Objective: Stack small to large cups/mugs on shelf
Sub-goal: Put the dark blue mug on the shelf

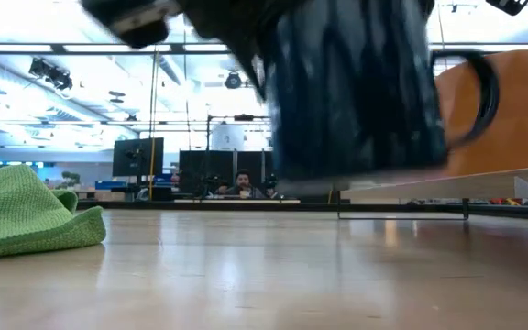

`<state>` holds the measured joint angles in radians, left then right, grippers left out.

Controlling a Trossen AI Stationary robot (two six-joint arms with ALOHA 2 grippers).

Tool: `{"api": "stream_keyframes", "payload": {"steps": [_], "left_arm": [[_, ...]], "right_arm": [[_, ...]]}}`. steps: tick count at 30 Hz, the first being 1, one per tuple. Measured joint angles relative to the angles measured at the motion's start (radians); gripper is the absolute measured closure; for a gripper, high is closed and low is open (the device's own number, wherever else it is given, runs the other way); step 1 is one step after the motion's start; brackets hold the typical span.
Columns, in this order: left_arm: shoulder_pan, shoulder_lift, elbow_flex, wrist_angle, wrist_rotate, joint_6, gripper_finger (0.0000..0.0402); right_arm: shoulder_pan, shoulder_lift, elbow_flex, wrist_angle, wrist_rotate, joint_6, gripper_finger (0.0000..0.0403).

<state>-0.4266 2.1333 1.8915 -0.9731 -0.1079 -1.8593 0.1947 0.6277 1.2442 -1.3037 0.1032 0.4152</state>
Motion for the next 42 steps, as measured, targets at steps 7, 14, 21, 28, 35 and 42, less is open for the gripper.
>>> {"api": "stream_keyframes", "payload": {"steps": [7, 14, 21, 28, 35, 42], "left_arm": [[0.009, -0.001, 0.215, -0.217, -0.060, 0.046, 0.0378], [0.014, -0.002, 0.387, -0.286, -0.130, 0.116, 0.0378], [0.034, 0.006, 0.425, -0.277, -0.133, 0.155, 0.0378], [0.039, 0.016, 0.427, -0.243, -0.132, 0.153, 0.0378], [0.058, 0.097, 0.426, -0.125, -0.043, 0.183, 0.0378], [0.070, 0.122, 0.427, -0.085, -0.028, 0.177, 0.0378]], "right_arm": [[0.000, 0.000, 0.000, -0.014, 0.000, 0.000, 0.0289], [0.000, 0.000, 0.000, -0.035, 0.000, 0.000, 0.0289], [0.000, 0.000, 0.000, -0.035, 0.000, 0.000, 0.0289], [0.000, 0.000, 0.000, -0.035, 0.000, -0.006, 0.0289], [0.000, 0.000, 0.000, -0.035, 0.000, -0.021, 0.0289], [0.000, 0.000, 0.000, -0.035, 0.000, -0.026, 0.0289]]}}
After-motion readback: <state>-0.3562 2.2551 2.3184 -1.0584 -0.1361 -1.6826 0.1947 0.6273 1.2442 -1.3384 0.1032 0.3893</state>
